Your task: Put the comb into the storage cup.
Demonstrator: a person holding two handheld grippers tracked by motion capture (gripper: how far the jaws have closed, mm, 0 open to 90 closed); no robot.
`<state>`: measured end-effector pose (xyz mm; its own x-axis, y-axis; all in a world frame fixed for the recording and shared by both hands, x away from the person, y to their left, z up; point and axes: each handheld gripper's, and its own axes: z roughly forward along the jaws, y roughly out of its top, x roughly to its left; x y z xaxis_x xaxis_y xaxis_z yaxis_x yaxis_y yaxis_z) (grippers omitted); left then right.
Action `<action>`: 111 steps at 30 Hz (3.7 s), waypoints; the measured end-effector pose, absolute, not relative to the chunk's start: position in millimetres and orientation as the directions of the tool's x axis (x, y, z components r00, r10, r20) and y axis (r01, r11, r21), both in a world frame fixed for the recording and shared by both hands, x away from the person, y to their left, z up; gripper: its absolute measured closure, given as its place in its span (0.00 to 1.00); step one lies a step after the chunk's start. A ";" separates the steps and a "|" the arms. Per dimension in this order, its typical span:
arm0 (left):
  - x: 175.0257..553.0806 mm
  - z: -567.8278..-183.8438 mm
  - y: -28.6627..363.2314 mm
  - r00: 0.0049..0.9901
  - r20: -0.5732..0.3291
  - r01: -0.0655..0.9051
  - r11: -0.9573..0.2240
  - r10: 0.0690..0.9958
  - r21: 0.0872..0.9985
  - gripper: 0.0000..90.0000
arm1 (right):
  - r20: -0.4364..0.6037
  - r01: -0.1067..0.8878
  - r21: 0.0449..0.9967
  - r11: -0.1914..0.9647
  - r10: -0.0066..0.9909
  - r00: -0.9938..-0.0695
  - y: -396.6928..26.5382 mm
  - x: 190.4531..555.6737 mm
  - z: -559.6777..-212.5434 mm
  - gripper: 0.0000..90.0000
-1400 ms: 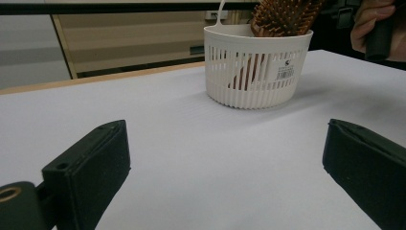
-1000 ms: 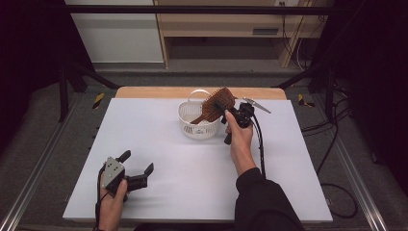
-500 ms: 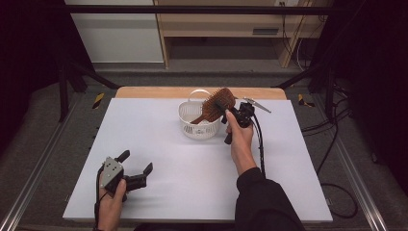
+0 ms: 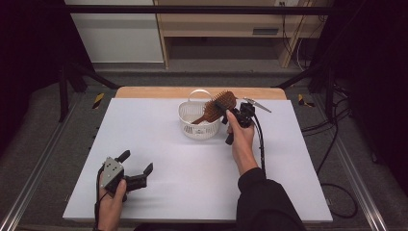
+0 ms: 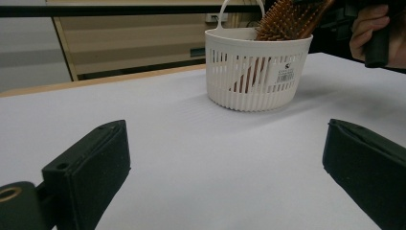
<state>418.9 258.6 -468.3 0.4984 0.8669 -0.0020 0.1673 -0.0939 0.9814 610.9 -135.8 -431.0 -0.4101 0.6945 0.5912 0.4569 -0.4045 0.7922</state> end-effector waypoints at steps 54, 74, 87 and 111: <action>418.6 -467.7 259.1 0.498 -0.002 0.165 -0.092 0.867 0.982 0.02 | 0.453 0.388 0.871 -0.300 0.796 -0.402 -142.2 602.2 -416.0 0.11; 418.7 -467.6 259.9 0.494 -0.004 0.165 -0.090 0.870 0.982 0.02 | 0.424 0.353 0.889 -0.292 0.818 -0.390 -157.0 594.7 -406.3 0.10; 418.8 -467.6 260.5 0.491 -0.003 0.165 -0.090 0.871 0.982 0.02 | 0.378 0.326 0.910 -0.257 0.836 -0.396 -169.0 585.0 -396.8 0.09; 418.6 -468.0 259.8 0.489 0.005 0.166 -0.099 0.872 0.981 0.02 | 0.378 0.303 0.915 -0.267 0.830 -0.410 -186.0 578.2 -388.9 0.12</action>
